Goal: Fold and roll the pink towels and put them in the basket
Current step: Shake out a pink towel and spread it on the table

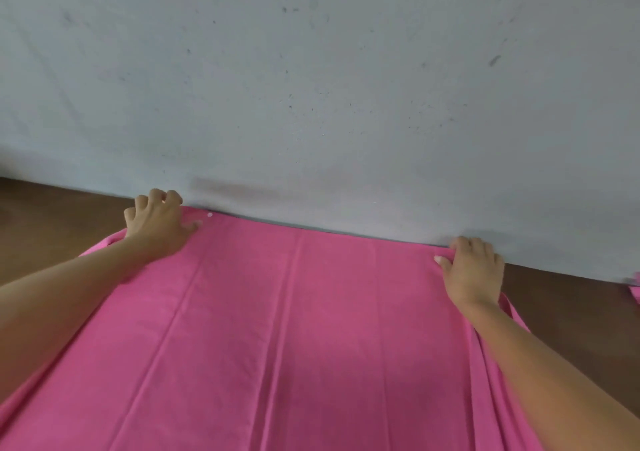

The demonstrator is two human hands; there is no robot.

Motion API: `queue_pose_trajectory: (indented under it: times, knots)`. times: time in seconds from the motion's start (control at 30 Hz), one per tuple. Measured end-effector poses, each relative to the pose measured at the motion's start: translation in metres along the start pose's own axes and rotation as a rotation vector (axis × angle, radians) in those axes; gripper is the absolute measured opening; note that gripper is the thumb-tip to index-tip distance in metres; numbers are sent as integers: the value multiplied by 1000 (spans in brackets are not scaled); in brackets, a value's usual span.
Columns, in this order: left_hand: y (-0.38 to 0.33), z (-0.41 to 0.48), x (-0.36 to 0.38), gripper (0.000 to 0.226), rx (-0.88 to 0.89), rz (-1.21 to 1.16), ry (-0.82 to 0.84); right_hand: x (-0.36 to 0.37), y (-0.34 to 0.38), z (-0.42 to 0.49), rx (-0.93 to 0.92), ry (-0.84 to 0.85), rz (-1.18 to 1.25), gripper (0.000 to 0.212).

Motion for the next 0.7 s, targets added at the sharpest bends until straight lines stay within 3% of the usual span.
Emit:
queue_pose_trajectory:
  times: [0.4,0.7]
  knots:
    - [23,-181,-19,54,41,-31,114,-60,72,-115,-248,102,360,33]
    - [95,-321,-26,55,-61,-126,62,-118,181,-228,-606,165,592,36]
Point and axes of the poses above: each hand's wrist, its own z-axis towards the middle knuckle, its own x-axis out of the palm, y = z × x, the point moved 8 cm from there along z, towards the middle knuckle, and after that the axes turned 12 degrees about -z, right-handed, at the moved point
